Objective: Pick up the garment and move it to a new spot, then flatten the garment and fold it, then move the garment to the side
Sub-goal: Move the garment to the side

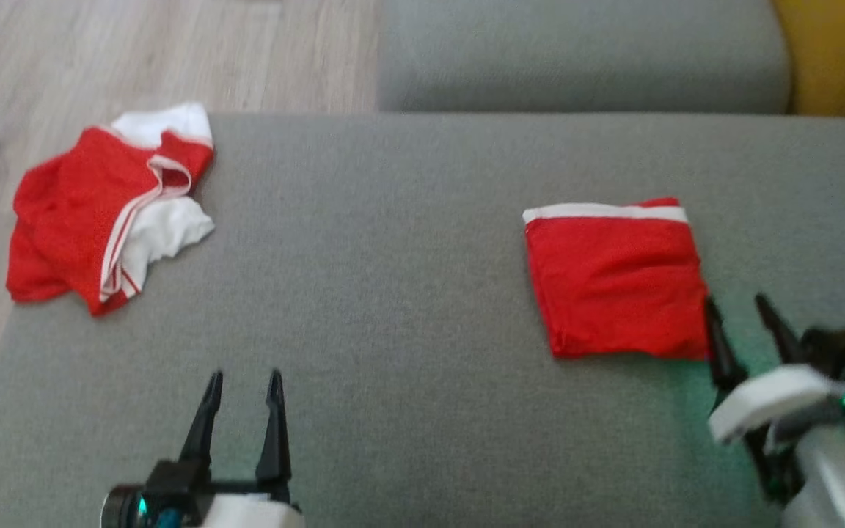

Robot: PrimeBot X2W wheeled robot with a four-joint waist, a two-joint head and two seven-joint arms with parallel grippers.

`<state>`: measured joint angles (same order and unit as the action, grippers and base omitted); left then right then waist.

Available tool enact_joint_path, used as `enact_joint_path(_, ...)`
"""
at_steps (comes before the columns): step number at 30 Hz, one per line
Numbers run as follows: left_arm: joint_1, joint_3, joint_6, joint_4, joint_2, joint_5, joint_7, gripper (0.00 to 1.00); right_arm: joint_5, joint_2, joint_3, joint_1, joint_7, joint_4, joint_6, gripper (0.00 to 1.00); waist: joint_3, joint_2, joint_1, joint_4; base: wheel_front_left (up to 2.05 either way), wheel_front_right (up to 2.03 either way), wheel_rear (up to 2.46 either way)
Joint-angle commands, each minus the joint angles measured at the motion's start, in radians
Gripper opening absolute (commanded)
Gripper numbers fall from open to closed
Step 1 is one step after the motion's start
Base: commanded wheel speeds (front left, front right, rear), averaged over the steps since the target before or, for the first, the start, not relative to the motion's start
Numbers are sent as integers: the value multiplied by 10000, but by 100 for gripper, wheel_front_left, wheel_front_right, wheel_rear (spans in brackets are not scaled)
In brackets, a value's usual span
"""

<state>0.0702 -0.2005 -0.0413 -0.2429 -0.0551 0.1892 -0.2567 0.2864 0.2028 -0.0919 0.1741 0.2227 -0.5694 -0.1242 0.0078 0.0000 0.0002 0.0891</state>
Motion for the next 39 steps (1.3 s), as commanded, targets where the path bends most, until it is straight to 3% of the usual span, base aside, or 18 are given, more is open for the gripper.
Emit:
enact_joint_path(1,-621,182,-48,388,45,65,-51,100,183,349,-267,685,-145,33,-65,100,473,0,-2,192,0,0,0)
enact_joint_path(10,-1407,-523,-273,580,47,482,-51,100,2015,1539,-1186,2859,-2013,-2085,-65,100,1531,0,-2,707,0,0,0)
enact_joint_path(11,-1500,-619,-319,601,48,542,-51,100,2402,1649,-1575,2982,-2497,-2368,-65,73,1657,0,-2,765,0,0,0)
enact_joint_path(13,-1570,-699,-373,628,48,596,-51,100,2792,1820,-1993,3028,-2803,-2462,-65,6,1759,0,-2,798,0,0,0)
enact_joint_path(14,-1592,-719,-405,642,48,624,-51,100,2984,1924,-2110,3049,-2775,-2452,-65,0,1794,0,-2,785,0,0,0)
enact_joint_path(20,-1765,-724,-508,962,48,1072,-51,100,3174,3133,-2560,3151,-2226,-2560,-65,0,2271,0,-2,490,0,0,0)
enact_joint_path(23,-2082,-744,-499,1182,48,1193,-51,100,2883,4255,-2627,3317,-2121,-2795,-65,0,2807,0,-2,145,0,0,0)
enact_joint_path(37,-3755,-884,-300,1475,49,865,-51,100,2102,7381,-1114,3908,-1484,-2737,-65,0,4741,0,-2,-527,0,0,0)
enact_joint_path(38,-3828,-889,-288,1458,49,863,-51,100,1995,7489,-981,3952,-1452,-2772,-65,36,4773,0,-2,-541,0,0,0)
enact_joint_path(39,-3880,-897,-275,1432,49,866,-51,100,1868,7556,-859,3992,-1418,-2805,-65,100,4773,0,-2,-552,0,0,0)
